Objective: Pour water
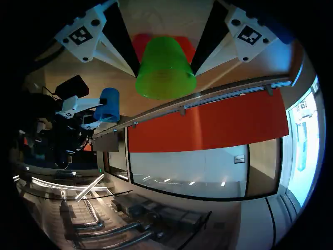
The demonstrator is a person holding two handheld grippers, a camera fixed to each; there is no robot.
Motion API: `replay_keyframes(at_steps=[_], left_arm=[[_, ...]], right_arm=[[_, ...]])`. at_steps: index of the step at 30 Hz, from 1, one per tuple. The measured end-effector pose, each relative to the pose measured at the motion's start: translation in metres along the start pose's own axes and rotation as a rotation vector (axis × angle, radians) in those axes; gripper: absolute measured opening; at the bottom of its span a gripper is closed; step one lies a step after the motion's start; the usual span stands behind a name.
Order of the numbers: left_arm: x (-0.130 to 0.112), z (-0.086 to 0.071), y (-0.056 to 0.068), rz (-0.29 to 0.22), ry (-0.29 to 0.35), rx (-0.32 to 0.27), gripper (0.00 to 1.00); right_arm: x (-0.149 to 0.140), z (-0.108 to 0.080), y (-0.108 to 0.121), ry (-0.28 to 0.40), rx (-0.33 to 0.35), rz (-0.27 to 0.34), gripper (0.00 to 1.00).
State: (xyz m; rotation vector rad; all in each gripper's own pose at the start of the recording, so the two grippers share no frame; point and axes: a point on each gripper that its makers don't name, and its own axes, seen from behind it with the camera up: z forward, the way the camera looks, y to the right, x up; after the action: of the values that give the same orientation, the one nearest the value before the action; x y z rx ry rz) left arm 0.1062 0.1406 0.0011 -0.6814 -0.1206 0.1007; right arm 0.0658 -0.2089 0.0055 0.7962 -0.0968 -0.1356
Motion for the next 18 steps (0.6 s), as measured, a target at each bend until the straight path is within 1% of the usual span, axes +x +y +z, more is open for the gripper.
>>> replay_keyframes(at_steps=[9,18], left_arm=[[0.001,-0.001,0.0,-0.004,0.007,-0.002,0.84],[0.001,-0.001,0.0,-0.007,0.01,-0.001,0.84]], right_arm=[[0.014,0.003,0.0,0.047,-0.002,0.03,0.88],[0.017,0.005,-0.001,0.051,0.0,0.025,0.88]])
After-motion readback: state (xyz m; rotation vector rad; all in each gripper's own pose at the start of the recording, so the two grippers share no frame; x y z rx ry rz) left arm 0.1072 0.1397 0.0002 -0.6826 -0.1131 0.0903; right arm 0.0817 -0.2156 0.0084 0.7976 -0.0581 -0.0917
